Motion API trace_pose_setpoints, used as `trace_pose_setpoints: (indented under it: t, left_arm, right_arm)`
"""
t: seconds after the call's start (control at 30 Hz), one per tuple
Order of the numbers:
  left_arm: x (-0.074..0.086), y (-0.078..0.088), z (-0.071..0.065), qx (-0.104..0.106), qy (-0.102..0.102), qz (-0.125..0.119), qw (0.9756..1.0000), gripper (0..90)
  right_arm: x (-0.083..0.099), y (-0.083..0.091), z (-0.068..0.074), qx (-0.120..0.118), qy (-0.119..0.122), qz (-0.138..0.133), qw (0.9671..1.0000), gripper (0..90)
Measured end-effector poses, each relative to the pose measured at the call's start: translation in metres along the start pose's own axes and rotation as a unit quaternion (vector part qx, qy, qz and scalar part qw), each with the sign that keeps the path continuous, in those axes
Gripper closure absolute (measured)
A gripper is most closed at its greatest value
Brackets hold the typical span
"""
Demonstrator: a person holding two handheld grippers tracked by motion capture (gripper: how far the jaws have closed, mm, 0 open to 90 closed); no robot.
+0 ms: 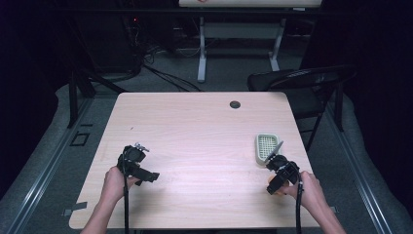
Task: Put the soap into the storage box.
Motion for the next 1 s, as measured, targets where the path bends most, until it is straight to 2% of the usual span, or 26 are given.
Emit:
trace_pose_setpoints:
  t: [0.2, 0.23, 0.27, 0.33, 0.37, 0.43, 0.53, 0.73, 0.77, 0.87, 0.93, 1.0]
  left_arm:
    - [0.000, 0.000, 0.000, 0.002, 0.000, 0.001, 1.0000, 0.0]
    - [0.000, 0.000, 0.000, 0.002, 0.000, 0.001, 1.0000, 0.0]
    - [0.000, 0.000, 0.000, 0.002, 0.000, 0.001, 1.0000, 0.0]
    - [0.000, 0.000, 0.000, 0.002, 0.000, 0.001, 1.0000, 0.0]
    - [0.000, 0.000, 0.000, 0.002, 0.001, 0.001, 1.0000, 0.0]
    - [0.000, 0.000, 0.000, 0.002, 0.001, 0.001, 1.0000, 0.0]
    - [0.000, 0.000, 0.000, 0.002, 0.001, 0.001, 1.0000, 0.0]
    - [0.000, 0.000, 0.001, 0.003, 0.001, 0.001, 1.0000, 0.0]
    - [0.000, 0.000, 0.001, 0.003, 0.001, 0.002, 1.0000, 0.0]
    - [0.000, 0.000, 0.001, 0.003, 0.001, 0.001, 1.0000, 0.0]
    - [0.000, 0.000, 0.001, 0.003, 0.001, 0.001, 1.0000, 0.0]
    - [0.000, 0.000, 0.001, 0.003, 0.001, 0.001, 1.0000, 0.0]
  right_arm:
    - [-0.007, 0.009, -0.011, 0.002, 0.004, 0.009, 1.0000, 26.8]
    - [-0.009, 0.008, -0.010, -0.001, -0.017, -0.011, 0.9998, 26.8]
    - [-0.009, 0.008, -0.010, -0.001, -0.017, -0.011, 0.9998, 26.8]
    - [-0.011, 0.014, -0.017, 0.008, 0.001, 0.005, 1.0000, 26.8]
    - [-0.012, 0.015, -0.017, 0.005, -0.005, 0.000, 1.0000, 26.8]
    - [-0.014, 0.020, -0.021, 0.010, 0.006, 0.012, 0.9999, 26.8]
    - [-0.016, 0.021, -0.023, 0.008, -0.001, 0.006, 0.9999, 26.8]
    - [-0.019, 0.024, -0.028, 0.010, 0.002, 0.007, 0.9999, 26.8]
    - [-0.020, 0.024, -0.027, 0.007, -0.007, 0.000, 1.0000, 26.8]
    - [-0.021, 0.026, -0.030, 0.010, 0.005, 0.013, 0.9998, 26.8]
    - [-0.023, 0.023, -0.027, 0.002, -0.022, -0.010, 0.9997, 26.8]
    - [-0.023, 0.027, -0.032, 0.011, 0.009, 0.020, 0.9997, 26.8]
Point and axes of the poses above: each handheld gripper's, and its own axes: y roughly backward along the jaws, x roughly out of its underside, z roughly to its left, the point moved 5 cm from there along -y, roughly forward along the jaws, and after that the axes turned 11 degrees about x, right-handed, at the moved point
